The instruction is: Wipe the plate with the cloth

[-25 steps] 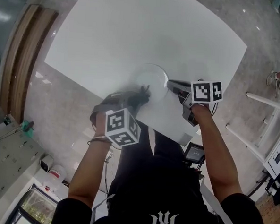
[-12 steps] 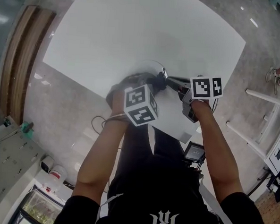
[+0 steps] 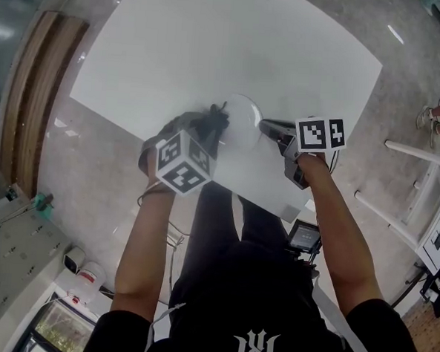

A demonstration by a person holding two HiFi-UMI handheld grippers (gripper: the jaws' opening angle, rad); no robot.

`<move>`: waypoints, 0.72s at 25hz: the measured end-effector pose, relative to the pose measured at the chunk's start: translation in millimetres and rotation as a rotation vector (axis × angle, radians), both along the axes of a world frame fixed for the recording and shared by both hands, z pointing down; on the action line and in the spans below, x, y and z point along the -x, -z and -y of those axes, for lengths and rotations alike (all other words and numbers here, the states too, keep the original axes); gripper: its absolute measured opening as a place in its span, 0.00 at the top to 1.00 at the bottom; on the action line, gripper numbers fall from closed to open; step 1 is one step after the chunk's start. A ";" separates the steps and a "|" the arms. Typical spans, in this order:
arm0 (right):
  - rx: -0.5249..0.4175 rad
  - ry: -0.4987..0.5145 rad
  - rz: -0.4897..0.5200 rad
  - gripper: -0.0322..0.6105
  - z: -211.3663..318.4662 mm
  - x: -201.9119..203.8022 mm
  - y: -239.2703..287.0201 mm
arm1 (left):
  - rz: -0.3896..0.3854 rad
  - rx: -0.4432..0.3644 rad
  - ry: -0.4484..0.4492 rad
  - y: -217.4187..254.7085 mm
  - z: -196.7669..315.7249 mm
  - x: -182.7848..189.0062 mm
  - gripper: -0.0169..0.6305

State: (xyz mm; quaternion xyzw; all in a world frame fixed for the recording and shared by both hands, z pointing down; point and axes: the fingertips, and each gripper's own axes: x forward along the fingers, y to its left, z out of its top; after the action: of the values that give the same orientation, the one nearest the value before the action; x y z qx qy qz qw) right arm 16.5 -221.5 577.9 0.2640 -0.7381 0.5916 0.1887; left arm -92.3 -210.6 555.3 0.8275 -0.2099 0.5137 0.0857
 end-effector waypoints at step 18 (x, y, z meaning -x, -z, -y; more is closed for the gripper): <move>-0.055 -0.149 0.138 0.92 3.6 -31.1 40.5 | -0.111 0.097 0.034 36.4 -76.3 -16.3 0.90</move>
State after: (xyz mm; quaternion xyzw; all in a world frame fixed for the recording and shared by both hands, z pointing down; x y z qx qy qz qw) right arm 47.6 -225.1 537.4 0.2819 -0.7435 0.6003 0.0856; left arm -76.0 -134.3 519.0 0.8459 -0.1937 0.4751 0.1461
